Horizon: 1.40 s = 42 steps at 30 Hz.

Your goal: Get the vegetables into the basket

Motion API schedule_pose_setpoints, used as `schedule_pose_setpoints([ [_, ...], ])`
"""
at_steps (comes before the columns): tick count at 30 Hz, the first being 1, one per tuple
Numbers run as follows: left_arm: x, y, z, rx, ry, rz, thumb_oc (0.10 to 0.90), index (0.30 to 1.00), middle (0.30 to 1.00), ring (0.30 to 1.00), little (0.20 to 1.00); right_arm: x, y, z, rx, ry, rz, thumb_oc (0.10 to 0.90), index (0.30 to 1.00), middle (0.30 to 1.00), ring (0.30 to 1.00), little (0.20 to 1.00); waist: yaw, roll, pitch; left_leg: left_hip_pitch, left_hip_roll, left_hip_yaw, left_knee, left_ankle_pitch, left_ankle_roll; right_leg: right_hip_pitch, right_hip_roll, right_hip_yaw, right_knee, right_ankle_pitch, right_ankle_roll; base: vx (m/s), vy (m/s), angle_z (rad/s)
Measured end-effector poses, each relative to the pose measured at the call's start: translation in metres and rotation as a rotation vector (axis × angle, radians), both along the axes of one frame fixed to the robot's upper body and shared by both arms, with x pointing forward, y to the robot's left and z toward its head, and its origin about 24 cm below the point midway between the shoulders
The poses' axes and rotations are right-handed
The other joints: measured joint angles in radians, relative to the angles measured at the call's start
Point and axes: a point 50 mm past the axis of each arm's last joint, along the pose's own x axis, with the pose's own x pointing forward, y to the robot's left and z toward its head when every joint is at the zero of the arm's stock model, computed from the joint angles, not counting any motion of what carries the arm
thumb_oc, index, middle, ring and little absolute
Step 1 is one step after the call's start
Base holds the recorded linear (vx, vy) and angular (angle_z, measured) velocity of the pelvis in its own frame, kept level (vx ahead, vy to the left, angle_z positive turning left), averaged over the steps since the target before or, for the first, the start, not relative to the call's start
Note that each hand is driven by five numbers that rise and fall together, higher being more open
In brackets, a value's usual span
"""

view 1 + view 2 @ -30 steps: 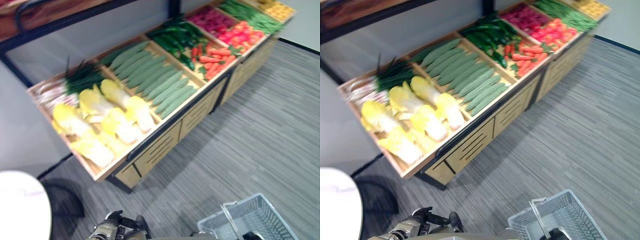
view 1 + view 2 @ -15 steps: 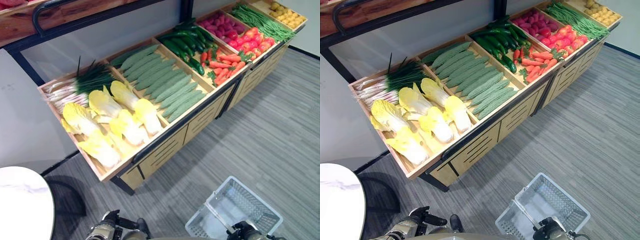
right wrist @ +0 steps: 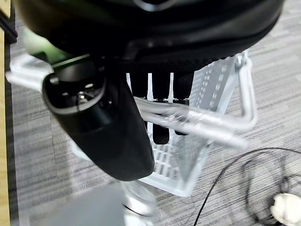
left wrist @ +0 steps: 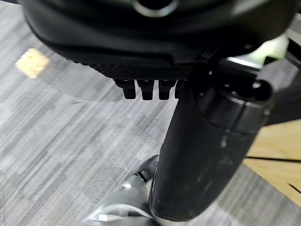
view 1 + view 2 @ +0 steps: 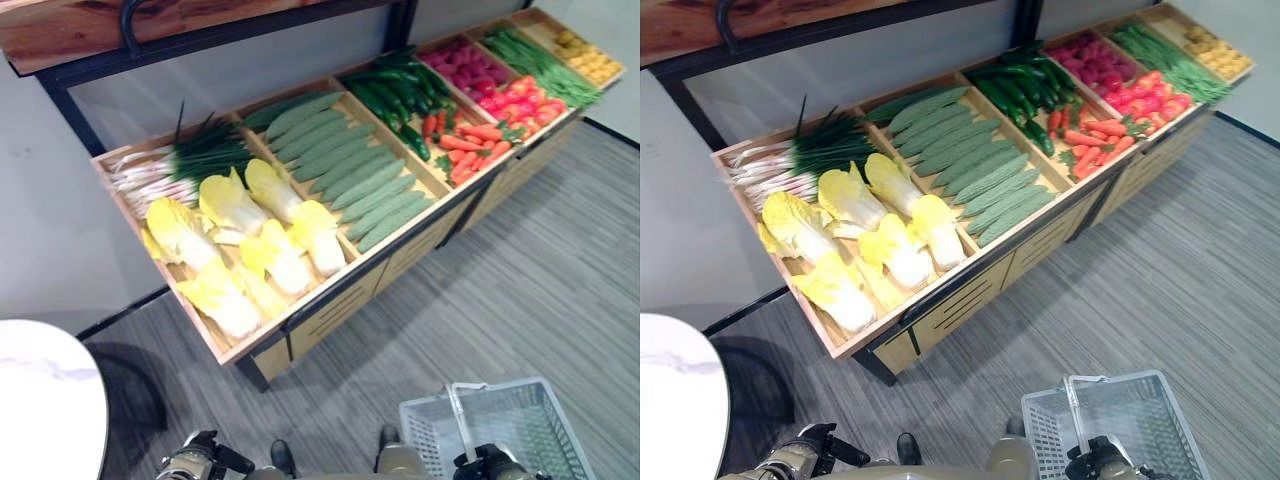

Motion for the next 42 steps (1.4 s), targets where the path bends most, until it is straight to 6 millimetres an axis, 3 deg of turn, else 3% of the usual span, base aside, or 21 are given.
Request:
schedule_pose_setpoints([
  [1,0.0,0.0,0.0,0.0,-0.002,-0.003,0.9,1.0,1.0,1.0,1.0,-0.001,0.0,0.0,-0.002,0.005,-0.003,0.4,0.3,0.3,0.3,0.3,-0.006,0.003,0.002,0.001,0.004,-0.024,0.0,0.002,-0.01,0.007,0.009,0.047,-0.013,0.031,-0.002,0.12,-0.138,0.73],
  [2,0.0,-0.004,-0.001,-0.012,-0.002,-0.001,0.9,1.0,1.0,1.0,1.0,-0.003,-0.003,0.0,-0.009,0.014,-0.006,0.4,0.3,0.3,0.3,0.3,-0.002,0.015,0.008,0.0,0.018,-0.03,0.0,0.008,-0.039,0.021,0.032,0.048,-0.023,0.057,-0.014,0.09,-0.161,0.31],
  [5,0.0,-0.017,-0.004,-0.043,-0.008,-0.008,0.9,1.0,1.0,1.0,1.0,0.004,-0.011,0.005,-0.03,-0.005,0.0,0.4,0.3,0.3,0.3,0.3,-0.007,0.064,0.012,-0.006,0.075,-0.042,0.001,0.019,-0.079,0.037,0.086,0.02,-0.027,0.052,-0.04,0.07,-0.154,0.14],
  [12,0.013,-0.026,-0.002,-0.064,-0.041,-0.022,0.9,1.0,1.0,1.0,1.0,0.005,-0.012,0.005,-0.026,-0.012,0.007,0.4,0.3,0.3,0.3,0.3,-0.026,0.072,0.019,-0.018,0.107,-0.11,0.013,0.028,-0.117,0.073,0.119,-0.029,-0.039,0.026,-0.055,-0.02,-0.207,0.22],
  [16,0.013,-0.032,-0.004,-0.079,-0.043,-0.018,0.9,1.0,1.0,1.0,1.0,0.003,-0.015,0.006,-0.04,-0.006,0.002,0.4,0.3,0.3,0.3,0.3,-0.019,0.097,0.032,-0.023,0.123,-0.153,0.013,0.032,-0.123,0.089,0.134,-0.061,-0.029,0.007,-0.071,0.01,-0.148,0.34],
  [20,0.015,-0.04,-0.005,-0.103,-0.051,-0.007,0.9,1.0,1.0,1.0,1.0,-0.001,-0.018,0.007,-0.046,0.009,-0.002,0.4,0.3,0.3,0.3,0.3,-0.005,0.127,0.048,-0.029,0.146,-0.21,0.049,0.024,-0.123,0.089,0.165,-0.083,0.068,-0.065,-0.099,-0.01,-0.213,0.37],
  [23,0.016,-0.042,-0.004,-0.11,-0.059,-0.006,0.9,1.0,1.0,1.0,1.0,-0.005,-0.017,0.005,-0.042,0.022,-0.003,0.4,0.3,0.3,0.3,0.3,-0.001,0.132,0.062,-0.038,0.16,-0.254,0.067,0.047,-0.151,0.082,0.181,-0.094,0.141,-0.124,-0.126,-0.05,-0.149,0.55],
  [25,0.022,-0.044,-0.003,-0.113,-0.071,-0.014,0.9,1.0,1.0,1.0,1.0,-0.002,-0.016,0.005,-0.038,0.016,0.003,0.4,0.3,0.3,0.3,0.3,0.0,0.127,0.067,-0.06,0.157,-0.272,0.06,0.109,-0.17,0.072,0.176,-0.135,0.183,-0.153,-0.16,-0.13,-0.233,0.85],
  [26,0.026,-0.043,-0.002,-0.11,-0.081,-0.026,0.9,1.0,1.0,1.0,1.0,0.0,-0.015,0.005,-0.036,0.012,0.009,0.4,0.3,0.3,0.3,0.3,0.009,0.133,0.065,-0.094,0.145,-0.276,0.075,0.14,-0.175,0.055,0.195,-0.121,0.219,-0.183,-0.152,-0.11,-0.161,1.05],
  [27,0.032,-0.042,0.001,-0.103,-0.095,-0.04,0.9,1.0,1.0,1.0,1.0,-0.004,-0.014,0.004,-0.03,0.024,0.012,0.4,0.3,0.3,0.3,0.3,0.001,0.113,0.071,-0.113,0.142,-0.29,0.072,0.168,-0.184,0.044,0.193,-0.103,0.223,-0.194,-0.17,-0.13,-0.131,1.26],
  [28,0.036,-0.043,0.002,-0.099,-0.102,-0.059,0.9,1.0,1.0,1.0,1.0,-0.005,-0.012,0.003,-0.022,0.028,0.018,0.4,0.3,0.3,0.3,0.3,0.004,0.112,0.08,-0.122,0.139,-0.282,0.052,0.213,-0.192,0.045,0.185,-0.136,0.23,-0.195,-0.192,-0.08,-0.085,1.08],
  [29,0.035,-0.041,0.002,-0.105,-0.107,-0.028,0.9,1.0,1.0,1.0,1.0,-0.001,-0.012,0.004,-0.026,0.026,0.027,0.4,0.3,0.3,0.3,0.3,0.028,0.105,0.081,-0.123,0.147,-0.248,0.057,0.218,-0.182,0.052,0.179,-0.162,0.228,-0.183,-0.228,-0.14,-0.136,0.95],
  [32,0.035,-0.026,0.005,-0.072,-0.101,-0.017,0.9,1.0,1.0,1.0,1.0,0.0,-0.011,0.004,-0.029,0.029,0.068,0.4,0.3,0.3,0.3,0.3,0.021,0.078,0.074,-0.111,0.193,-0.099,0.164,0.118,-0.181,0.098,0.157,-0.242,0.175,-0.167,-0.238,-0.17,-0.137,0.81],
  [33,0.035,-0.024,0.005,-0.065,-0.098,-0.019,0.9,1.0,1.0,1.0,1.0,0.001,-0.01,0.004,-0.027,0.025,0.075,0.4,0.3,0.3,0.3,0.3,0.019,0.062,0.073,-0.102,0.204,-0.074,0.22,0.078,-0.176,0.113,0.146,-0.26,0.149,-0.15,-0.234,-0.12,-0.018,0.54],
  [34,0.031,-0.023,0.004,-0.065,-0.086,-0.016,0.9,1.0,1.0,1.0,1.0,0.003,-0.01,0.004,-0.029,0.02,0.077,0.4,0.3,0.3,0.3,0.3,0.022,0.057,0.072,-0.068,0.199,-0.061,0.213,0.073,-0.181,0.119,0.144,-0.267,0.126,-0.137,-0.227,-0.13,0.021,0.81],
  [35,0.027,-0.028,0.002,-0.075,-0.069,-0.014,0.9,1.0,1.0,1.0,1.0,0.003,-0.011,0.005,-0.041,0.024,0.096,0.4,0.3,0.3,0.3,0.3,-0.001,0.056,0.067,-0.022,0.203,0.016,0.182,0.055,-0.176,0.13,0.13,-0.317,0.1,-0.108,-0.201,-0.07,0.053,0.81],
  [36,0.026,-0.03,0.001,-0.078,-0.06,-0.02,0.9,1.0,1.0,1.0,1.0,0.003,-0.011,0.005,-0.04,0.023,0.096,0.4,0.3,0.3,0.3,0.3,-0.005,0.065,0.062,0.005,0.193,0.047,0.148,0.074,-0.168,0.125,0.13,-0.325,0.101,-0.105,-0.194,0.01,0.048,0.62],
  [38,0.021,-0.031,-0.001,-0.08,-0.045,-0.021,0.9,1.0,1.0,1.0,1.0,0.009,-0.008,0.005,-0.032,0.005,0.1,0.4,0.3,0.3,0.3,0.3,0.001,0.07,0.057,0.039,0.189,0.062,0.082,0.068,-0.168,0.104,0.136,-0.322,0.109,-0.099,-0.181,0.03,0.045,0.03],
  [40,0.018,-0.025,-0.001,-0.068,-0.044,-0.014,0.9,1.0,1.0,1.0,1.0,0.011,0.006,0.0,0.004,-0.011,0.104,0.4,0.3,0.3,0.3,0.3,0.019,0.036,0.04,0.047,0.171,0.051,0.079,0.062,-0.159,0.104,0.123,-0.302,0.096,-0.085,-0.16,0.03,0.086,-0.18],
  [42,0.018,-0.025,-0.001,-0.069,-0.047,-0.015,0.9,1.0,1.0,1.0,1.0,0.01,0.01,-0.001,0.015,-0.011,0.102,0.4,0.3,0.3,0.3,0.3,0.022,0.03,0.028,0.048,0.159,0.051,0.093,0.053,-0.145,0.106,0.111,-0.288,0.095,-0.086,-0.142,0.02,0.072,-0.11],
])
